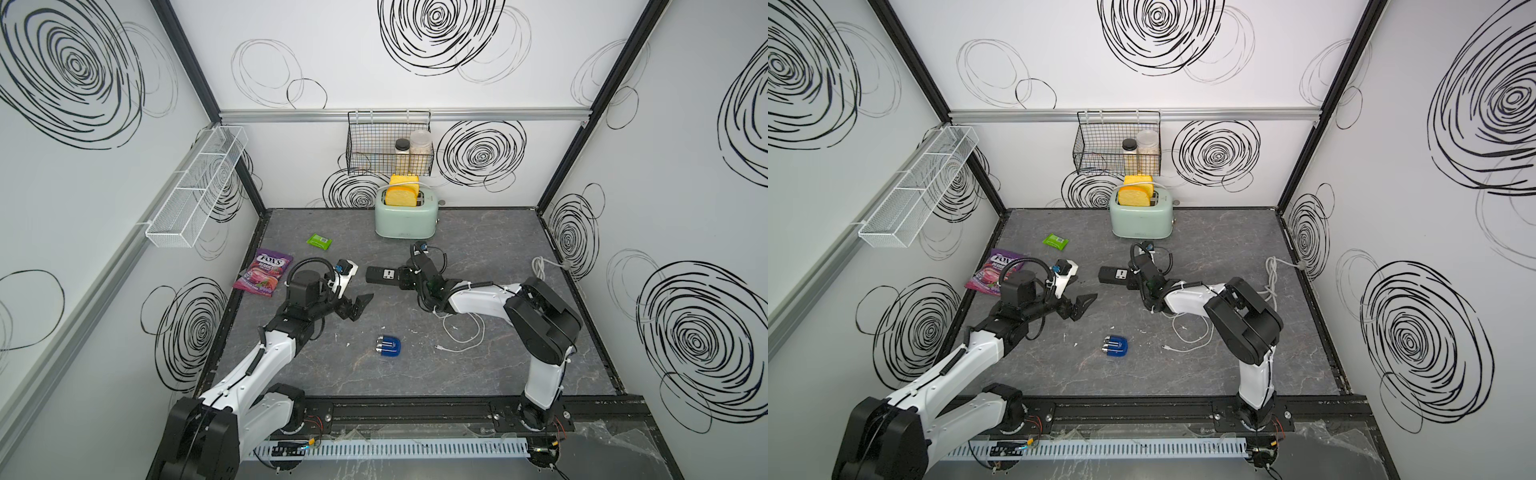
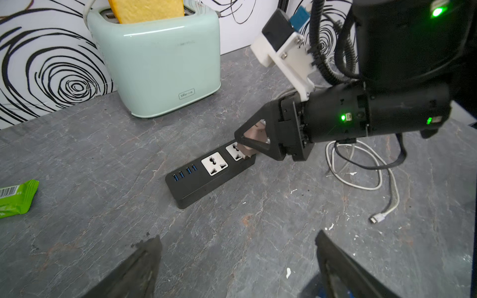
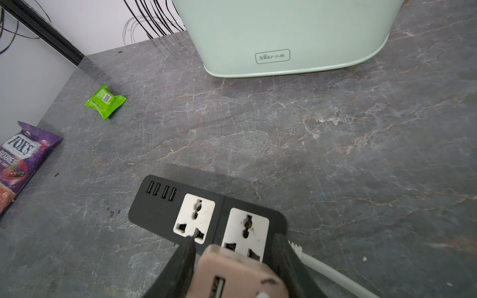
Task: Charge the electric shaver
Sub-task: Insert the plug into the socket.
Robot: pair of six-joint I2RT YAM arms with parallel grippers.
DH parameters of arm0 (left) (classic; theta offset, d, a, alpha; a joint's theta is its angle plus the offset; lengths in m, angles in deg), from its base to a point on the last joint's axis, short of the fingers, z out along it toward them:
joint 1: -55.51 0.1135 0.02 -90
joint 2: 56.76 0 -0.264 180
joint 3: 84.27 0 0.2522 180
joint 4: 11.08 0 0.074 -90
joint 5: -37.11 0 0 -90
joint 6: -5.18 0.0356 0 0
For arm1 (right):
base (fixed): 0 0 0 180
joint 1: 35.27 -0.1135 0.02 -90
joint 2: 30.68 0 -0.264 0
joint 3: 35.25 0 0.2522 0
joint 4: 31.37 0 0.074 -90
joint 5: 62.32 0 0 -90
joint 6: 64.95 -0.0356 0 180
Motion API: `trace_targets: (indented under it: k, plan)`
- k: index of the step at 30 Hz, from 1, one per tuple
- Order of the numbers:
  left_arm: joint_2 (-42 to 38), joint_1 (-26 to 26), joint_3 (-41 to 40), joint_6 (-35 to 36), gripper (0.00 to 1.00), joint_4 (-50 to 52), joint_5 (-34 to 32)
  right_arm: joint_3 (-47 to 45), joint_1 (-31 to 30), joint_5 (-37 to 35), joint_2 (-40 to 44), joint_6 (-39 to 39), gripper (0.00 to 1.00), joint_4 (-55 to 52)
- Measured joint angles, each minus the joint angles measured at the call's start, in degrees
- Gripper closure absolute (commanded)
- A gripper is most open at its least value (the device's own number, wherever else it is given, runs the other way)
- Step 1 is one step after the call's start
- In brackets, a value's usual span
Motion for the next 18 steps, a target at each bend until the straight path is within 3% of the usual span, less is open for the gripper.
trace_targets:
  k: [18]
  plan:
    - [3.52, -1.16, 0.94, 2.32, 0.03, 1.84, -1.01, 0.87, -0.04, -3.26, -1.99, 6.05, 1.00, 1.57]
